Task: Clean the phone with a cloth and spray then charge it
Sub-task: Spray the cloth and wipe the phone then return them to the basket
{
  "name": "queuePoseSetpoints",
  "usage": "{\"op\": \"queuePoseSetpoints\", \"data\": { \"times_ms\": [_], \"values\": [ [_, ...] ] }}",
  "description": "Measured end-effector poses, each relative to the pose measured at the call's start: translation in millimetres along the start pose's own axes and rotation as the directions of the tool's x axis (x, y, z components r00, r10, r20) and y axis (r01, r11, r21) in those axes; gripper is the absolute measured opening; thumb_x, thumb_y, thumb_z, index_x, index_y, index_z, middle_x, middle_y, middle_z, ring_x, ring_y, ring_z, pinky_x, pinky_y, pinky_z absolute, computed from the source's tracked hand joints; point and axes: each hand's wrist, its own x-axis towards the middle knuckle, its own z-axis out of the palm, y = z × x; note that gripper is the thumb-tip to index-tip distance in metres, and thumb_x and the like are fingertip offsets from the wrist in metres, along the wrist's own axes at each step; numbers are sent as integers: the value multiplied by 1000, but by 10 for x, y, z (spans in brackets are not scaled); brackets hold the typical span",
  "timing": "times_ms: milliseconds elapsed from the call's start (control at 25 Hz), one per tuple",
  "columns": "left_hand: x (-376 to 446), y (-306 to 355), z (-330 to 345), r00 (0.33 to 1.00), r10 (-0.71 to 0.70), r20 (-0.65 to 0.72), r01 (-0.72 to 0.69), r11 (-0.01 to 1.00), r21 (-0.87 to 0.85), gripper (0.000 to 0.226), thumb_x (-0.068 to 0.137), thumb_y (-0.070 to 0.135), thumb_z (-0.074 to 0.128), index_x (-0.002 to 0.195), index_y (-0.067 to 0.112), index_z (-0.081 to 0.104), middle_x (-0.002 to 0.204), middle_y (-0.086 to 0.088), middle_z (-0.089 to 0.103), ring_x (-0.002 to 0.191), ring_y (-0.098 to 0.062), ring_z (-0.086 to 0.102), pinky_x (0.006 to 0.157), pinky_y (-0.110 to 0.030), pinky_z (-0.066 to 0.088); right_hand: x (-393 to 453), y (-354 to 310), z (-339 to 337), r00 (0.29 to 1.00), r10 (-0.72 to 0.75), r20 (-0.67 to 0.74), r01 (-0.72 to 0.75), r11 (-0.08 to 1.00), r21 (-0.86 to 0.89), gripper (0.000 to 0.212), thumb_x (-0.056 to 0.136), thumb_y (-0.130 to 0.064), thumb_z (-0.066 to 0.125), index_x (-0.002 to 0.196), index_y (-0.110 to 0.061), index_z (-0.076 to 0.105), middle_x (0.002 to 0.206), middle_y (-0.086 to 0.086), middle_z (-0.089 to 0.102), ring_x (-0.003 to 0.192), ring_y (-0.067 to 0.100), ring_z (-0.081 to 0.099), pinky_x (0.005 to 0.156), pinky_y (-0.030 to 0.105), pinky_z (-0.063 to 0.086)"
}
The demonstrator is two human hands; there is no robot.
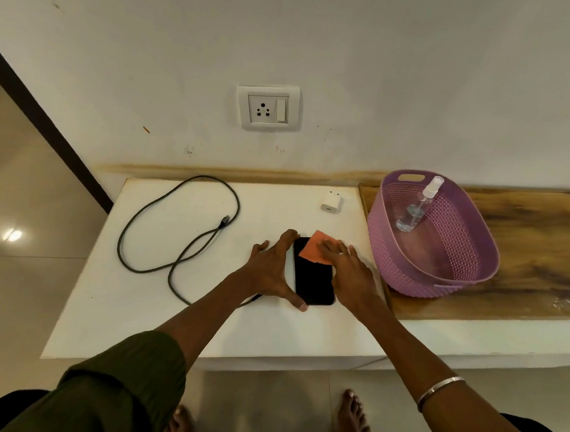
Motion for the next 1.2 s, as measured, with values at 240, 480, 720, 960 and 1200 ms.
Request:
{"op": "queuePoseSetpoints", "data": {
  "times_ms": [240, 480, 720, 960, 1200],
  "values": [
    [19, -18, 47, 1000, -20, -9, 20, 1000, -18, 149, 24, 92, 71, 145, 37, 4, 152, 14, 30, 141, -16, 35, 119, -39, 5, -114, -107, 119, 991, 137, 1, -135, 979, 155, 65, 95, -21, 53, 150, -20, 19, 158, 3, 25, 143, 27, 29, 114, 33, 31],
    [20, 12, 28, 999, -32, -2, 32, 998, -63, 145, 21, 86, 77, 141, 38, 10, 142, 19, 37, 130, -11, 47, 115, -34, 6, -330, -336, 340, 981, -162, 102, 138, 968, 208, 67, 91, -11, 59, 147, -26, 24, 155, 5, 31, 143, 26, 29, 114, 27, 15],
    [9, -5, 23, 1000, -15, -18, 15, 999, -30, 146, 26, 88, 75, 145, 35, 9, 147, 15, 36, 137, -14, 40, 121, -41, 8, -316, 76, 111, 997, -67, 50, 69, 997, -45, 77, 94, -6, 51, 151, -33, 5, 162, -6, 1, 149, 24, 2, 120, 36, 18],
    [0, 1, 35, 1000, -12, -11, 12, 999, -34, 144, 27, 87, 76, 145, 37, 9, 149, 14, 33, 139, -15, 37, 120, -39, 6, -450, -203, 245, 995, -6, 102, -6, 993, 118, 70, 93, -7, 55, 151, -22, 19, 161, 1, 14, 147, 26, 16, 116, 34, 25],
    [-23, -14, 20, 1000, 6, -10, -7, 1000, -24, 143, 27, 86, 76, 144, 37, 9, 151, 10, 37, 139, -17, 38, 115, -32, 5, -704, -221, 321, 984, -168, 59, 156, 974, 167, 67, 89, 1, 58, 146, -18, 29, 155, 1, 28, 145, 24, 27, 114, 23, 6]
  ]
}}
